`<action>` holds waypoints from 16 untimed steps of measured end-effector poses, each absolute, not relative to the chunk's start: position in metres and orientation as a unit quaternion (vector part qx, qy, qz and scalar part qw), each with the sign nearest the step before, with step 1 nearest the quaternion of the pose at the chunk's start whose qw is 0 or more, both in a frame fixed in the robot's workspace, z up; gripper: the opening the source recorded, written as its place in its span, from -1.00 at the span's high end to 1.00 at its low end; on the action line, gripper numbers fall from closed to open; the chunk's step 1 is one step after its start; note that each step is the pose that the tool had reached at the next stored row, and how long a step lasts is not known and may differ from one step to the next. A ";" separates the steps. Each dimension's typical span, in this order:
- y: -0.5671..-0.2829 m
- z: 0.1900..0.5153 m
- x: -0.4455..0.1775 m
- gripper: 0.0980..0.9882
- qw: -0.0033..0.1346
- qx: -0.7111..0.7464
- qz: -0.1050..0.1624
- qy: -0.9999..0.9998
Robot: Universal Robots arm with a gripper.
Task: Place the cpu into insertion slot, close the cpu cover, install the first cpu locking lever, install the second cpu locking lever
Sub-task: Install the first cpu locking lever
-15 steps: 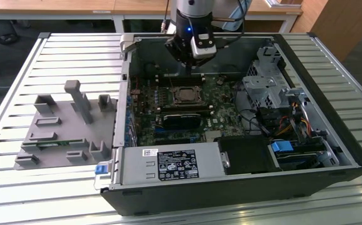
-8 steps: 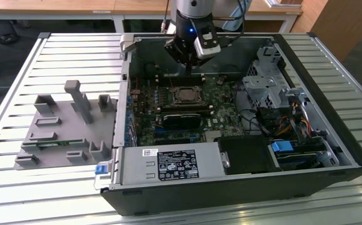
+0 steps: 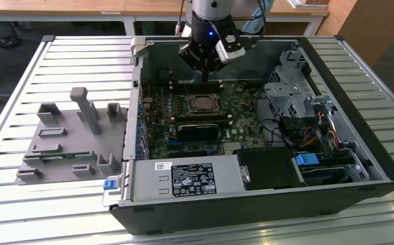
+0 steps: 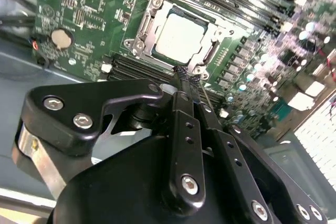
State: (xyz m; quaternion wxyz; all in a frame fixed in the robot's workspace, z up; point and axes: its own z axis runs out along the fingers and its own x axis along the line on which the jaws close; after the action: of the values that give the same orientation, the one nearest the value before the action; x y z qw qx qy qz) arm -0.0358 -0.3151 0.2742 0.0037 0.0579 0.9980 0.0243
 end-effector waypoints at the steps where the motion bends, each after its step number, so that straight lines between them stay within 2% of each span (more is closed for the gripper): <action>1: -0.315 0.274 -0.036 0.98 0.003 0.049 0.024 0.999; 12: -0.315 0.274 -0.045 0.98 0.004 0.010 0.024 1.000; 16: -0.315 0.274 -0.055 0.98 0.008 0.010 0.024 1.000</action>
State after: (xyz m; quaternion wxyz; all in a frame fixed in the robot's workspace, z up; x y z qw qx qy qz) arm -0.0550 -0.3151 0.2737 0.0080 0.0098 0.9996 0.0245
